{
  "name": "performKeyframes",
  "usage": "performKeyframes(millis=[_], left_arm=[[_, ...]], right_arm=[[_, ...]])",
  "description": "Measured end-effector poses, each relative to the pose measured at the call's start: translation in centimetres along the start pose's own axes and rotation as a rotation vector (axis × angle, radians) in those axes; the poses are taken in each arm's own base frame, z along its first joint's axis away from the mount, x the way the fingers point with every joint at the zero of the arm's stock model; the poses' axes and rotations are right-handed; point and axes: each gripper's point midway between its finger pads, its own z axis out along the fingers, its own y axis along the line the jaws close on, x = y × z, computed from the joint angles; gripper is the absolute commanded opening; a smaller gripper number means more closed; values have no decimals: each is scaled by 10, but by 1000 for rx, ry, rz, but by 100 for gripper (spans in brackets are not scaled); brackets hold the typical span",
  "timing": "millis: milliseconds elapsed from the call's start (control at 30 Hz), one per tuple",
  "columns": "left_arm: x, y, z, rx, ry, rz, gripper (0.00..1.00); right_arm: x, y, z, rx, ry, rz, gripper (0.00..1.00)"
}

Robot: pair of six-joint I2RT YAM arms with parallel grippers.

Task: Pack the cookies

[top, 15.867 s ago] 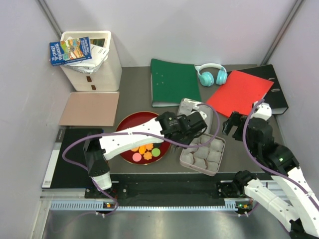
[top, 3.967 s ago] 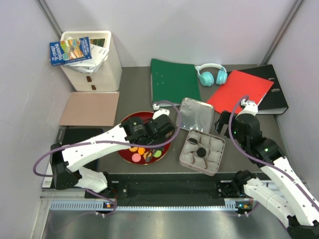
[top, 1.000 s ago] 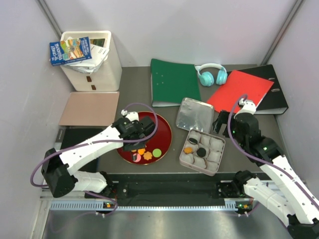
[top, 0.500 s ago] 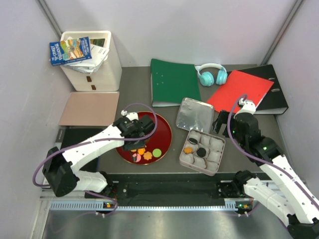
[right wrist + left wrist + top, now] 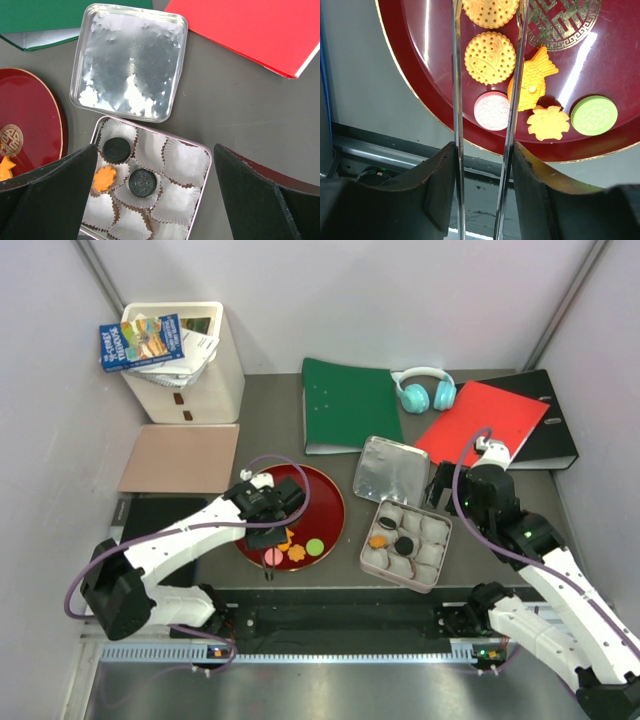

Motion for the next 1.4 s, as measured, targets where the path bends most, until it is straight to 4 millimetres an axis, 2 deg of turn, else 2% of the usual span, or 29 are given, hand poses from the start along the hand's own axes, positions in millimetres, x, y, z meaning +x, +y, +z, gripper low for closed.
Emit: performKeyframes(millis=[233, 333, 400, 567, 667, 967, 1133, 1400], left_arm=[[5, -1, -3, 48, 7, -23, 29], [2, -1, -8, 63, -4, -30, 28], [-3, -2, -13, 65, -14, -27, 31], [-24, -11, -34, 102, -70, -38, 54], [-27, -11, -36, 104, -78, -46, 58], [-1, 4, -18, 65, -16, -47, 60], [-3, 7, -21, 67, -27, -56, 62], [0, 17, -28, 80, -40, -92, 57]], right_arm=[[1, 0, 1, 1, 3, -1, 99], [1, 1, 1, -1, 6, -1, 99], [1, 1, 1, -2, 8, -2, 99], [2, 1, 2, -4, 11, -2, 99], [2, 2, 1, -8, 12, -3, 99], [3, 3, 1, -11, 14, -4, 99], [3, 5, 1, -17, 15, -7, 99], [3, 6, 1, -22, 14, -8, 99]])
